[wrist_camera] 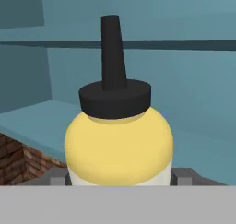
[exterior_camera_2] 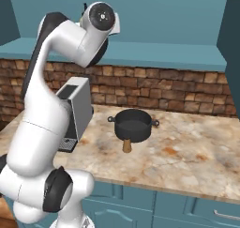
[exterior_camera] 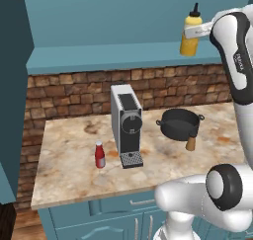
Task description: There are various items on the counter. Only move the condiments/shakers into the cabinet.
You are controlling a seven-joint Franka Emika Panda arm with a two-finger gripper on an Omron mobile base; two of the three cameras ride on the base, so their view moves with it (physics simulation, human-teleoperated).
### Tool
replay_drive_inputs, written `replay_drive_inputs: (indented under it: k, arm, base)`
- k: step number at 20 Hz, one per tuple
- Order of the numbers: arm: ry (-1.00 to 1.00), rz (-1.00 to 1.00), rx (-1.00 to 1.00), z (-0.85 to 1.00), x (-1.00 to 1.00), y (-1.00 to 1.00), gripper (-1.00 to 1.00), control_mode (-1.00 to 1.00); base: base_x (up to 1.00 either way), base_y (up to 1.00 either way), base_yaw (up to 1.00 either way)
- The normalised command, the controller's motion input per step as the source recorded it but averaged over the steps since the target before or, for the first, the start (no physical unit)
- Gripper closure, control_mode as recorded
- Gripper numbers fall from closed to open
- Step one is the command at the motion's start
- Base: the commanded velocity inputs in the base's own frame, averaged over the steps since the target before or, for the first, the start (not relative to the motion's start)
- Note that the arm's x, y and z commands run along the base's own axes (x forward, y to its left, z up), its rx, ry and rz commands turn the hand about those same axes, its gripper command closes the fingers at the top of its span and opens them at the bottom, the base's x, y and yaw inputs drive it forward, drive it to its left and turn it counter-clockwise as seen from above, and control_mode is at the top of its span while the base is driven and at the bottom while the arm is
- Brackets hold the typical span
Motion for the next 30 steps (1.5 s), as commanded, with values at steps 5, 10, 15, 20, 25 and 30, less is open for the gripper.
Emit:
replay_drive_inputs:
  k: [5, 10, 15, 20, 25, 30]
  arm:
    - [0.00, -0.03, 0.01, -0.25, 0.52, 0.10, 1.00, -1.00]
    - [0.00, -0.03, 0.06, -0.33, 0.47, 0.00, 1.00, -1.00]
    - [0.00, -0.01, 0.04, -0.22, 0.59, 0.00, 1.00, -1.00]
    - [0.00, -0.03, 0.07, -0.24, 0.77, 0.00, 1.00, -1.00]
    - [0.00, -0.03, 0.02, -0.22, 0.85, 0.02, 1.00, -1.00]
    - [0.00, -0.03, 0.01, -0.21, 0.82, 0.03, 1.00, -1.00]
  base:
    - [0.00, 0.00, 0.00]
    - [0.00, 0.00, 0.00]
    - [0.00, 0.00, 0.00]
    - [0.00, 0.00, 0.00]
    - [0.00, 0.00, 0.00]
    - [0.00, 0.00, 0.00]
